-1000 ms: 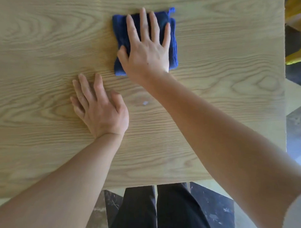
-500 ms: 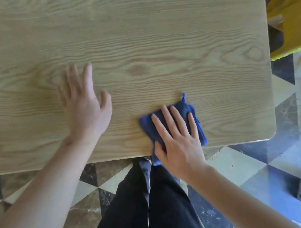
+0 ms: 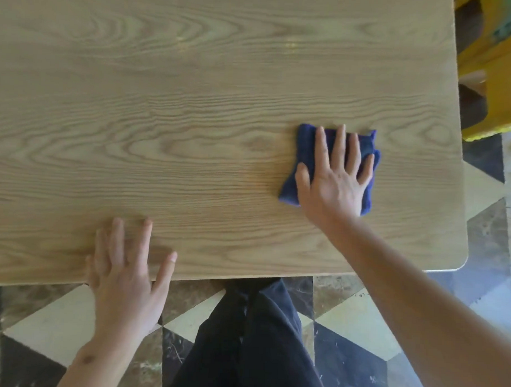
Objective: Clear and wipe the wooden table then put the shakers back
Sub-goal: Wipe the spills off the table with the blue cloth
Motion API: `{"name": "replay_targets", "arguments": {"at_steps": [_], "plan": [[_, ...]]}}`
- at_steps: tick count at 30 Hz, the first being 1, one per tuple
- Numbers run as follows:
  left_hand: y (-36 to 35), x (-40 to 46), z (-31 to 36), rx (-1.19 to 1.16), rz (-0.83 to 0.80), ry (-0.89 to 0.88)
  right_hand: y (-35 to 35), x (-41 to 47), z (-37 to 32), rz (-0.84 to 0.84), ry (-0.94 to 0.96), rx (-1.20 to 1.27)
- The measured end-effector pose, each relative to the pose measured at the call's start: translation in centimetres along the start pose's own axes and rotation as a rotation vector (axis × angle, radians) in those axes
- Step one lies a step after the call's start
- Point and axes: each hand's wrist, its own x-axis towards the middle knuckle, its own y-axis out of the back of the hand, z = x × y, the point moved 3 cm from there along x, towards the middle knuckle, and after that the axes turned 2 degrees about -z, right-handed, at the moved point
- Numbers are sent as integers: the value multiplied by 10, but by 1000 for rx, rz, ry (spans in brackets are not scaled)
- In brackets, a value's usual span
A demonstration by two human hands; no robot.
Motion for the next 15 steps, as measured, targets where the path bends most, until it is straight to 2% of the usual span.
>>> {"name": "replay_targets", "arguments": {"at_steps": [4,6,15], "plan": [[1,-1,0,16,-38,30,-28,-27,-121,-75,387,20],[6,0,3,22,-77,53,-37,-51,-152,-140,489,29],[37,6,22,-113,-270,163,-29,-60,-141,-275,611,49]]}}
